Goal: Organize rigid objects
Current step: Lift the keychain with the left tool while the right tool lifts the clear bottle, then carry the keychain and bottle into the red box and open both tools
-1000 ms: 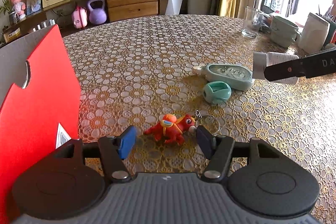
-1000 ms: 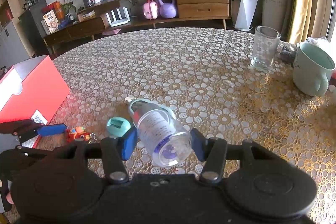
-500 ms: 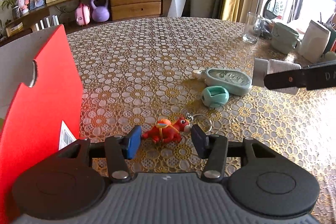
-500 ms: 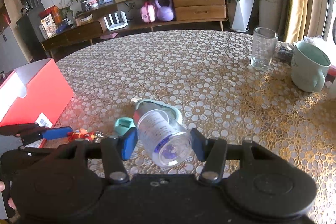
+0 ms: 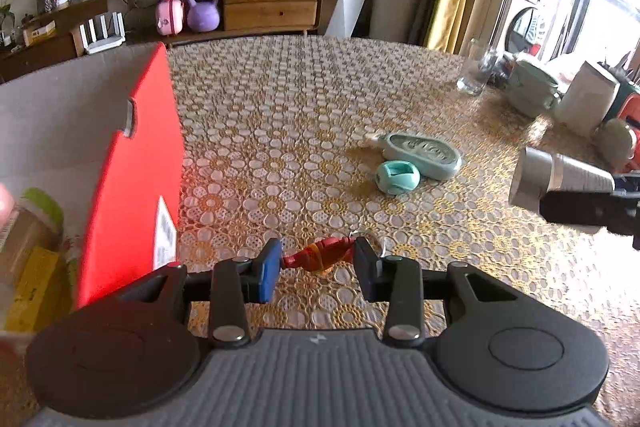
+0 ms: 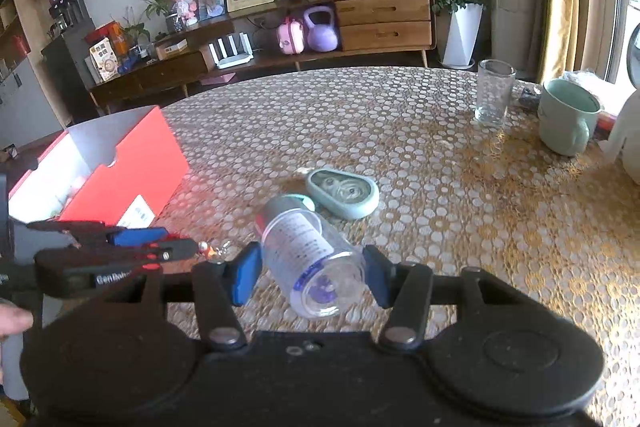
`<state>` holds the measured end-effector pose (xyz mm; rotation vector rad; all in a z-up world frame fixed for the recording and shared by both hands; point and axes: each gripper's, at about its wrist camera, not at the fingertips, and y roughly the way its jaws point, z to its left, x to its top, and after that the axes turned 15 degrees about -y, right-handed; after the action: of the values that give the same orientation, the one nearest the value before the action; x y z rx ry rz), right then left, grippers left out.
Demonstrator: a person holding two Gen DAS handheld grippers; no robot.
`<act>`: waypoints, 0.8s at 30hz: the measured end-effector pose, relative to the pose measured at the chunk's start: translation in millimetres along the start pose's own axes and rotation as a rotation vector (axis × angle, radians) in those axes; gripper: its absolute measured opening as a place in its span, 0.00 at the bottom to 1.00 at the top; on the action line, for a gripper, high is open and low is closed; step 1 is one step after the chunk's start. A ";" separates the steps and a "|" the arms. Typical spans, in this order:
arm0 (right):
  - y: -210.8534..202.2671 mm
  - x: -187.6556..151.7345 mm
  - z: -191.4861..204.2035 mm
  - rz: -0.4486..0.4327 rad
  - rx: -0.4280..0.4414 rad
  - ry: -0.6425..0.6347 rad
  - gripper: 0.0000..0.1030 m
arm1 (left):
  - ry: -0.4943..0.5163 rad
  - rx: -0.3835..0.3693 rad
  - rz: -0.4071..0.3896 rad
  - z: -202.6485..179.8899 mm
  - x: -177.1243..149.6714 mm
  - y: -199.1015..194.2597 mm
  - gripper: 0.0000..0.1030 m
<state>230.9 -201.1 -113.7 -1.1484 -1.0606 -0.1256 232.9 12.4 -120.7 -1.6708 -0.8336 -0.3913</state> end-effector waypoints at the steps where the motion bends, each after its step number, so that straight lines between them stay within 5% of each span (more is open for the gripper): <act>1: -4.9 0.2 2.4 -0.003 0.000 -0.002 0.52 | 0.004 -0.003 -0.009 -0.6 -0.6 -6.6 0.37; 24: -58.0 54.4 91.6 -0.116 0.039 -0.124 0.52 | -0.037 -0.059 -0.173 29.0 42.4 -124.4 0.37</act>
<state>170.2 -133.1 -33.6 -1.0703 -1.2351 -0.1254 169.8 62.8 -13.0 -1.6699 -1.0068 -0.5098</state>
